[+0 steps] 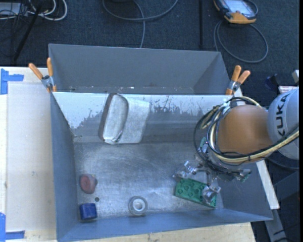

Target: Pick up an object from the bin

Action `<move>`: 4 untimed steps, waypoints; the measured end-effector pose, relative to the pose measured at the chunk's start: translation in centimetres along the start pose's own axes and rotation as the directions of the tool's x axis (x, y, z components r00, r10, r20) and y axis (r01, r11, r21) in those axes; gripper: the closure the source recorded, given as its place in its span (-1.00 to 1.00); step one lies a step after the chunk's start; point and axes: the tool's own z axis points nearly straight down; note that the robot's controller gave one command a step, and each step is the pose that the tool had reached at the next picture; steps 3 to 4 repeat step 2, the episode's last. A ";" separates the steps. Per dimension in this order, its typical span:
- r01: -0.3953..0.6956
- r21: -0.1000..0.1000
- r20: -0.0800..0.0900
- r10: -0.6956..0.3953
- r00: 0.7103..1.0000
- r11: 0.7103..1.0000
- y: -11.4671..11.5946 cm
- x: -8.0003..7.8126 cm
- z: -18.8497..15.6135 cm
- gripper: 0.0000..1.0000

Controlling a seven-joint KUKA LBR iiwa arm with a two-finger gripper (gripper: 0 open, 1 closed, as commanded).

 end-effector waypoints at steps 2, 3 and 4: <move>0.144 0.005 -0.004 -0.144 0.990 0.990 -2.3 2.5 -19.0 1.00; 0.144 0.005 -0.004 -0.144 0.990 0.990 -2.3 2.5 -19.0 1.00; 0.144 0.005 -0.004 -0.144 0.990 0.990 -2.3 2.5 -19.0 1.00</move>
Offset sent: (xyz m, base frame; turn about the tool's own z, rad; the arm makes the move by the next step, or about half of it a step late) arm -0.0114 -0.0272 0.1176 -0.1300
